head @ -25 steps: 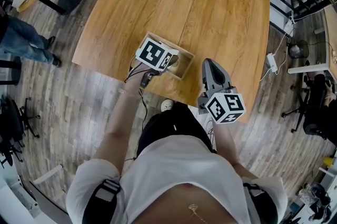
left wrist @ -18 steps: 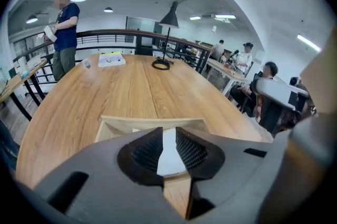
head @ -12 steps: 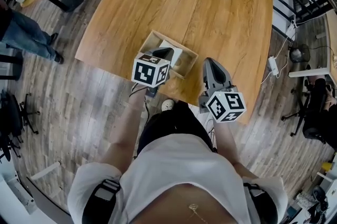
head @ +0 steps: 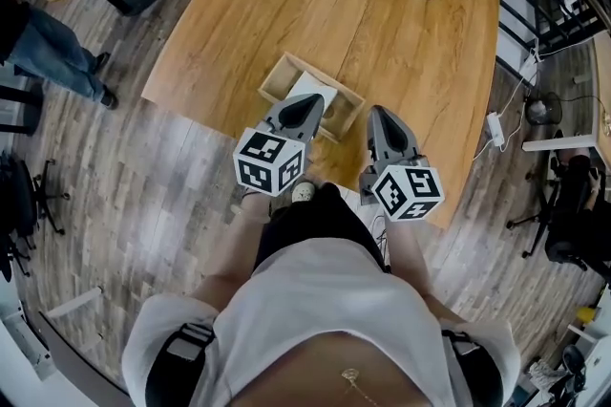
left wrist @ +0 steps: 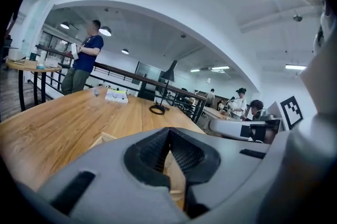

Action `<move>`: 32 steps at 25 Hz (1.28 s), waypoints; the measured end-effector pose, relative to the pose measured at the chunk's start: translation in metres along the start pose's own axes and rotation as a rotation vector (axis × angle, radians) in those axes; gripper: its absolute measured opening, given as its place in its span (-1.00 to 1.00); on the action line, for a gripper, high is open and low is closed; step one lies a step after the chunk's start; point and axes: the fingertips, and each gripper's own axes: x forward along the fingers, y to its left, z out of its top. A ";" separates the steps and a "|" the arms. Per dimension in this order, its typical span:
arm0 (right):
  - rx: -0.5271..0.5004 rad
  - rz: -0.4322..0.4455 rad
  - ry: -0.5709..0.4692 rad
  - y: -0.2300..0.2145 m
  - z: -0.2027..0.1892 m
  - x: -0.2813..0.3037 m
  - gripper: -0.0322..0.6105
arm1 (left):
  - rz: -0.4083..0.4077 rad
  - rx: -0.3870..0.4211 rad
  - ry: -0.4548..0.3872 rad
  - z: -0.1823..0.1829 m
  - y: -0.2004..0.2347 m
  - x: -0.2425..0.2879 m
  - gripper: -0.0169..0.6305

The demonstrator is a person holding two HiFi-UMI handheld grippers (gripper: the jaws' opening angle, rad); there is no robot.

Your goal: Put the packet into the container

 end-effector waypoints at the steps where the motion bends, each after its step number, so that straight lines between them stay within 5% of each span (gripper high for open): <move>1: -0.001 0.003 0.001 0.002 -0.001 0.000 -0.87 | -0.002 0.012 -0.020 0.001 -0.003 -0.004 -0.92; 12: -0.037 0.032 0.011 0.022 -0.009 -0.001 -0.87 | 0.052 0.056 -0.116 0.007 -0.004 -0.023 -0.92; 32: -0.067 0.036 0.011 0.027 -0.008 -0.005 -0.87 | 0.014 0.059 -0.078 0.001 -0.010 -0.021 -0.92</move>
